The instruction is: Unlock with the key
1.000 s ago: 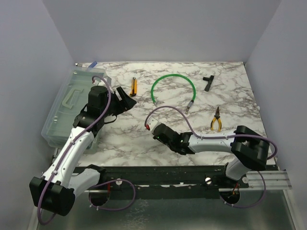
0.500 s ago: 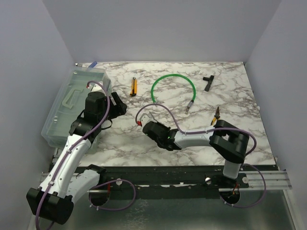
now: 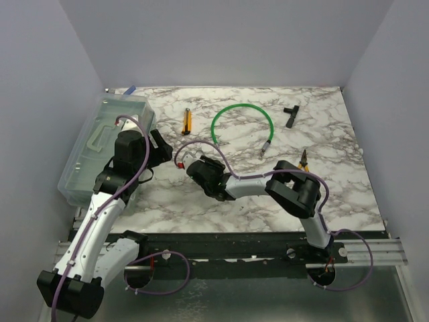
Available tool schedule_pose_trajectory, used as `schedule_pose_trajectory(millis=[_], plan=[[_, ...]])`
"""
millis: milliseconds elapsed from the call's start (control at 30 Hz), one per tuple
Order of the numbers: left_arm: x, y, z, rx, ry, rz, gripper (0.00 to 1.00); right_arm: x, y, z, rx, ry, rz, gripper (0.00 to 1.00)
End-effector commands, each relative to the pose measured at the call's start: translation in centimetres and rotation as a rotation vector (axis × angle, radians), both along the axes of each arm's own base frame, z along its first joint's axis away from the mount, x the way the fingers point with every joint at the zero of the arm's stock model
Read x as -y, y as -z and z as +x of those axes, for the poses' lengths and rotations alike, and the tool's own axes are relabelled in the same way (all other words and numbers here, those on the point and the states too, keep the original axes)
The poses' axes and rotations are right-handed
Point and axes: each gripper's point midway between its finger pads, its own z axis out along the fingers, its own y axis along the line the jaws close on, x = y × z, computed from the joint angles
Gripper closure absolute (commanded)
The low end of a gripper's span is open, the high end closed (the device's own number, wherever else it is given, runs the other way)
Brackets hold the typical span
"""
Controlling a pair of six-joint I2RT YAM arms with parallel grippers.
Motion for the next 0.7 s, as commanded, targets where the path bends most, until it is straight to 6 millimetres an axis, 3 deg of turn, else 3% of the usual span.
schedule_pose_trajectory(millis=[0, 167, 300, 433, 567, 667], plan=[[-0.6, 0.1, -0.2, 0.004, -0.011, 0.010, 0.25, -1.3, -0.5, 0.5, 0.000, -0.032, 0.022, 0.49], [-0.7, 0.2, -0.1, 0.001, -0.015, 0.006, 0.25, -1.4, -0.4, -0.8, -0.084, -0.041, 0.065, 0.37], [-0.8, 0.3, -0.1, -0.004, -0.015, 0.002, 0.25, -1.6, -0.5, -2.9, -0.206, -0.074, 0.134, 0.30], [-0.9, 0.4, 0.0, -0.009, -0.017, 0.000, 0.25, -2.5, -1.9, -5.0, -0.318, -0.110, 0.275, 0.21], [-0.9, 0.4, 0.0, -0.011, -0.019, -0.002, 0.25, -3.1, -4.5, -6.3, -0.467, -0.101, 0.546, 0.21], [-1.0, 0.4, 0.0, -0.010, -0.021, -0.004, 0.25, -2.4, -5.6, -5.9, -0.526, -0.055, 0.684, 0.25]])
